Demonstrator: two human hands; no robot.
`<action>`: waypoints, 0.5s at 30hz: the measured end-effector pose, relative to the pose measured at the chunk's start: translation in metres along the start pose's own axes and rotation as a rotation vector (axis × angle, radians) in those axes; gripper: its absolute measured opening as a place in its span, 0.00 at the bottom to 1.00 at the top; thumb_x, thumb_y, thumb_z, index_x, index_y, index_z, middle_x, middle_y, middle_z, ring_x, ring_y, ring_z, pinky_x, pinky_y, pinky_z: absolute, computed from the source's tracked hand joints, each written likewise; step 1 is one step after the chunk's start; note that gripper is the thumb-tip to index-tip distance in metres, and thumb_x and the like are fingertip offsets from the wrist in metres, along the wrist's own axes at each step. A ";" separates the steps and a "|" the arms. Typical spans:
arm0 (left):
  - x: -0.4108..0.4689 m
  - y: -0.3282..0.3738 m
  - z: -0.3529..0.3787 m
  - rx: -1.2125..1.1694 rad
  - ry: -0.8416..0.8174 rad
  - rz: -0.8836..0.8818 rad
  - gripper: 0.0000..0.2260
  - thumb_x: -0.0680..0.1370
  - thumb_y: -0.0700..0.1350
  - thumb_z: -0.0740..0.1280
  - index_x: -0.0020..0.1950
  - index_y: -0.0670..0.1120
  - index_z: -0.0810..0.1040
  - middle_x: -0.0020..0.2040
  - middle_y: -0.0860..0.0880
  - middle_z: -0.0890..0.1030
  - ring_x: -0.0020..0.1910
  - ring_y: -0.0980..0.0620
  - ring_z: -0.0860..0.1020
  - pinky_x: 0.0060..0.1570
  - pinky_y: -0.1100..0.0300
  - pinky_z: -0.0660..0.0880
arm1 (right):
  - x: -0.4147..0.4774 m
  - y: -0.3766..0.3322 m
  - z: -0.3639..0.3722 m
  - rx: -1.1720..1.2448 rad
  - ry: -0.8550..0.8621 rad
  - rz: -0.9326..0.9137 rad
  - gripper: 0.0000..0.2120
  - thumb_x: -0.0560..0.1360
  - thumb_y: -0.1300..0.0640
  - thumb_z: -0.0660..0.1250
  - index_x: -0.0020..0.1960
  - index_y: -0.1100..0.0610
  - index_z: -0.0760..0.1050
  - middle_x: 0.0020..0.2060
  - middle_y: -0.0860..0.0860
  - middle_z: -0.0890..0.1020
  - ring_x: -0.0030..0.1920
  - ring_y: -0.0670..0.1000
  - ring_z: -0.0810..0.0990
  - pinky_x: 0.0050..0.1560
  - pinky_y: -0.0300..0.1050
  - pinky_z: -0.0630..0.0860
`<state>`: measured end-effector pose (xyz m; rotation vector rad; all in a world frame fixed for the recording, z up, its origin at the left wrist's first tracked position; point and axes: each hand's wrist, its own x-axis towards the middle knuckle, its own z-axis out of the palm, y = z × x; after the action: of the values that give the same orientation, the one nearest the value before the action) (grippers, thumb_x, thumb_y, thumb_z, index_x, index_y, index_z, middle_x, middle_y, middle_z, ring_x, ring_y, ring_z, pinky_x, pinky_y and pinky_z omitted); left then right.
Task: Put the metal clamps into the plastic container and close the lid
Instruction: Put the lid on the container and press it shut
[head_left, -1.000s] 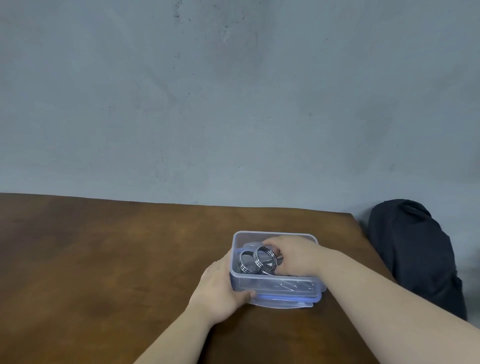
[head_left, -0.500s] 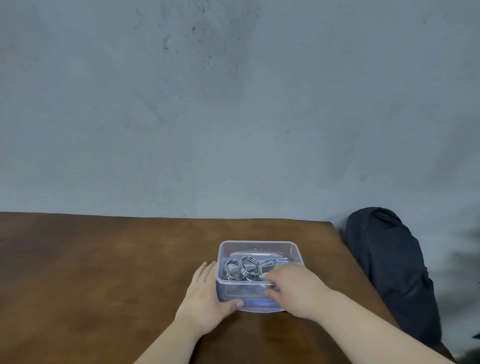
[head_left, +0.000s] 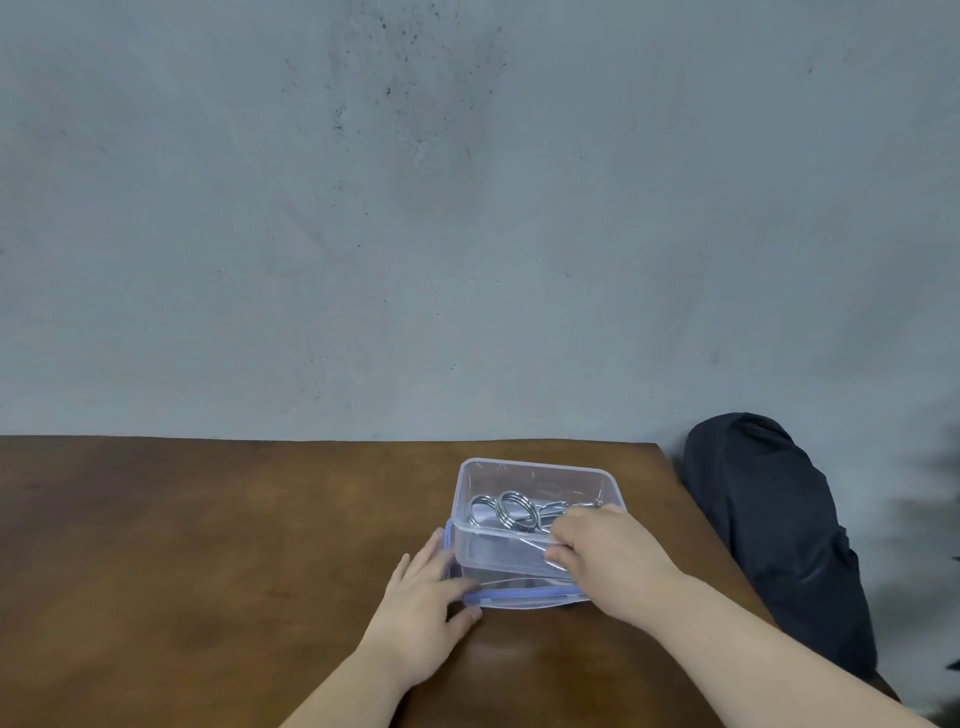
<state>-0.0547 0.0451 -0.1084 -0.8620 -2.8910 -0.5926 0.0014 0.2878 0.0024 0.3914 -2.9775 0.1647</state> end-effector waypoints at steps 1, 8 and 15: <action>-0.001 0.001 0.001 0.029 0.016 0.040 0.17 0.82 0.57 0.62 0.71 0.64 0.75 0.77 0.62 0.67 0.82 0.52 0.51 0.78 0.49 0.41 | -0.001 0.002 -0.003 -0.005 0.016 -0.007 0.14 0.84 0.50 0.60 0.40 0.52 0.66 0.35 0.45 0.67 0.38 0.52 0.67 0.47 0.43 0.61; -0.034 -0.001 -0.012 0.198 0.315 0.368 0.14 0.84 0.51 0.57 0.49 0.54 0.82 0.47 0.61 0.83 0.62 0.57 0.80 0.77 0.50 0.51 | -0.004 0.005 -0.015 0.012 0.043 0.003 0.16 0.83 0.49 0.61 0.39 0.53 0.66 0.34 0.46 0.67 0.38 0.53 0.68 0.42 0.46 0.61; -0.084 0.025 -0.093 -0.176 0.621 0.264 0.08 0.83 0.49 0.58 0.47 0.54 0.75 0.41 0.58 0.78 0.38 0.58 0.77 0.42 0.67 0.72 | -0.016 -0.004 0.000 0.047 0.022 -0.042 0.14 0.82 0.48 0.61 0.40 0.51 0.67 0.39 0.46 0.71 0.40 0.50 0.69 0.40 0.46 0.64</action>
<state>0.0250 -0.0145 -0.0280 -0.8663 -2.1574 -0.9017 0.0179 0.2884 0.0006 0.4546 -2.9455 0.2328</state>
